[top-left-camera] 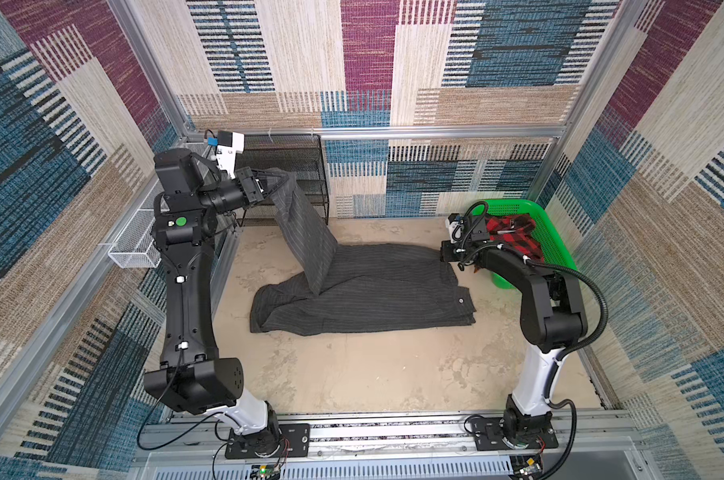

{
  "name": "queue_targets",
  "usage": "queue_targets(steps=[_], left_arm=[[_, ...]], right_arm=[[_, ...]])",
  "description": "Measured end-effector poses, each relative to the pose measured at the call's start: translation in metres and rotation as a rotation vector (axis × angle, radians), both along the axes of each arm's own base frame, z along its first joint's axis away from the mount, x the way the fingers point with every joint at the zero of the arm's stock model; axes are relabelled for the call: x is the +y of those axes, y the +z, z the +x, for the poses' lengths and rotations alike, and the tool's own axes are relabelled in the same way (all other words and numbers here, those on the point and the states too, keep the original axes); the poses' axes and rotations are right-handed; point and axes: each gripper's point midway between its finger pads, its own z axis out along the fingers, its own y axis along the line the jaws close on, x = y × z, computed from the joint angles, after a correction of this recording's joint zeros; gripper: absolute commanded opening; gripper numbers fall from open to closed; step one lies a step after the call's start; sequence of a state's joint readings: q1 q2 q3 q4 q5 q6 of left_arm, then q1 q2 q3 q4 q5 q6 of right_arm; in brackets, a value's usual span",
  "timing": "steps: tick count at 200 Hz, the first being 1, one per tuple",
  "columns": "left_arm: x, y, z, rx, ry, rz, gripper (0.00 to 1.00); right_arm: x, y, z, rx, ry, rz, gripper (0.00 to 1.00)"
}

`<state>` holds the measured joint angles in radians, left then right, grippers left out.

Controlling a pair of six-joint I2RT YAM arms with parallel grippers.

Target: Fold and stack the long sleeve shirts

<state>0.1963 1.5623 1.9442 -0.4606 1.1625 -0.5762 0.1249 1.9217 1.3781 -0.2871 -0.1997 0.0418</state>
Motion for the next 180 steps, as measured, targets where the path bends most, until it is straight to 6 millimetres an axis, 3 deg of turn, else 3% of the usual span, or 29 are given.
queue_targets(steps=[93,180], left_arm=[[-0.009,-0.009,-0.080,0.048,-0.070,-0.049,0.00],[-0.008,-0.022,-0.129,0.117,-0.039,-0.101,0.00]], right_arm=[[-0.005,-0.007,-0.059,0.043,-0.033,0.045,0.01],[-0.015,-0.021,-0.083,0.082,-0.116,0.055,0.05]])
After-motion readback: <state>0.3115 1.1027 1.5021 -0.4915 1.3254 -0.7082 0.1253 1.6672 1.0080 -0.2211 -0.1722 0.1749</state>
